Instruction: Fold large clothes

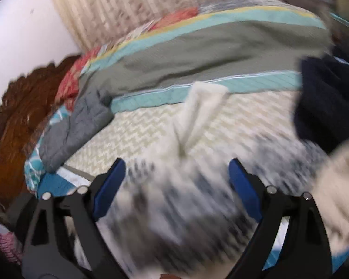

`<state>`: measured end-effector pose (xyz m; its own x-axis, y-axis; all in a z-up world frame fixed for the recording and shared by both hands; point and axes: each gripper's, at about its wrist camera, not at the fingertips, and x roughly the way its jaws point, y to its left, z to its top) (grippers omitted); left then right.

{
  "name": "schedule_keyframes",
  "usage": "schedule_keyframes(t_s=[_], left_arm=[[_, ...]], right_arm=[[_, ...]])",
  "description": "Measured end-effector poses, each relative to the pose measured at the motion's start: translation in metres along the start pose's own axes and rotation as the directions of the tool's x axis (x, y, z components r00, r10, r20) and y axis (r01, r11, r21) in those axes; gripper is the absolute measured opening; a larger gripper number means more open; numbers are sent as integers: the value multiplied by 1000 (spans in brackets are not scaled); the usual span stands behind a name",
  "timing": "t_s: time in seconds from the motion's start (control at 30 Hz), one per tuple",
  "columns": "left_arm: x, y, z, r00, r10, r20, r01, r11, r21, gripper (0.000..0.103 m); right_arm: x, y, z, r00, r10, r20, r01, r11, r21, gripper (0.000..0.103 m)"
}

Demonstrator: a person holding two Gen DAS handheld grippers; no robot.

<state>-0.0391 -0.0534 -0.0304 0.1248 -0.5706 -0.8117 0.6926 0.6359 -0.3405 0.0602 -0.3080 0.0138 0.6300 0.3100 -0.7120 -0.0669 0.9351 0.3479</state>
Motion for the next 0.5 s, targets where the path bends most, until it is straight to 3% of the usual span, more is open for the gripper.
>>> schedule_keyframes(t_s=[0.1, 0.13, 0.2, 0.23, 0.3, 0.37, 0.5], left_arm=[[-36, -7, -5, 999, 46, 13, -47, 989, 139, 26], [-56, 0, -3, 995, 78, 55, -86, 984, 157, 26], [-85, 21, 7, 984, 123, 132, -138, 984, 112, 26], [-98, 42, 20, 973, 163, 164, -171, 985, 36, 26], [-101, 72, 47, 967, 199, 160, -188, 979, -79, 26], [-79, 86, 86, 967, 218, 132, -198, 968, -152, 26], [4, 83, 146, 995, 96, -3, -95, 980, -174, 26]], right_arm=[[30, -6, -14, 986, -136, -92, 133, 990, -47, 87], [32, -18, -29, 978, -164, -133, 161, 986, -32, 87], [25, -36, -58, 979, -141, -148, 147, 989, 30, 87], [17, -42, -71, 982, -129, -135, 136, 989, 49, 87], [-1, -52, -98, 987, -113, -114, 125, 987, 98, 87], [-17, -64, -124, 991, -89, -103, 106, 980, 169, 87], [-32, -76, -154, 991, -69, -111, 97, 958, 270, 87]])
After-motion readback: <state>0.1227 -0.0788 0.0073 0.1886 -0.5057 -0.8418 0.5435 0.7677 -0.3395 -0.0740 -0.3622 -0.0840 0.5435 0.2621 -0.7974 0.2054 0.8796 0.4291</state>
